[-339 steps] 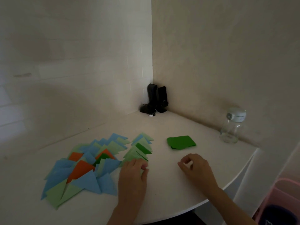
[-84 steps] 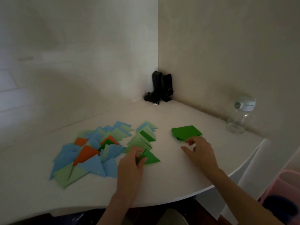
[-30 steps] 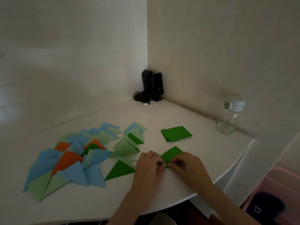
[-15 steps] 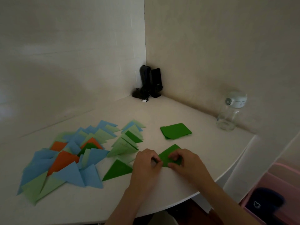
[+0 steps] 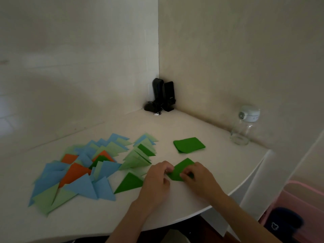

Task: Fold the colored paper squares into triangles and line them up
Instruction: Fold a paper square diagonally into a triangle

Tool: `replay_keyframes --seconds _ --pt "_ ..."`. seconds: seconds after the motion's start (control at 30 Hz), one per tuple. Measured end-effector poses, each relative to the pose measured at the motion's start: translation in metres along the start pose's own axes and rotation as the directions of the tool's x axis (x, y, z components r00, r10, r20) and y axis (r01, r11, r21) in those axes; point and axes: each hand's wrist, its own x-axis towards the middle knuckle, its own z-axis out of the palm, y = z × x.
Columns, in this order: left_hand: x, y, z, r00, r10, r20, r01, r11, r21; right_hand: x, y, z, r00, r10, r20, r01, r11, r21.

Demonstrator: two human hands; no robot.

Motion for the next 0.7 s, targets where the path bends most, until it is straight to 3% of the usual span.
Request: replay_keyframes --seconds 0.17,0.37,0.43,0.57,0.7 --pt "-0.011 0.001 -0.009 0.98 0.189 -0.055 -0.177 0.968 0.178 0.001 -0.004 -0.012 0.997 -0.044 0.059 0.044 0.999 0.0" --pt "-0.016 0.01 -0.013 0.947 0.299 -0.119 -0.257 0.925 0.28 0.006 -0.011 -0.021 0.974 -0.16 0.161 0.166 0.986 -0.022" --pt "-0.017 0.012 -0.012 0.952 0.283 -0.114 -0.231 0.914 0.333 0.004 -0.003 -0.017 0.971 -0.19 0.146 0.191 0.982 0.01" --pt "-0.02 0.016 -0.007 0.97 0.221 -0.098 -0.17 0.913 0.372 -0.008 0.013 -0.012 0.963 -0.267 -0.03 0.268 0.951 0.152" --pt "-0.022 0.023 -0.003 0.989 0.101 -0.112 -0.069 0.963 0.262 -0.014 0.023 -0.005 0.963 -0.269 -0.014 0.269 0.961 0.066"
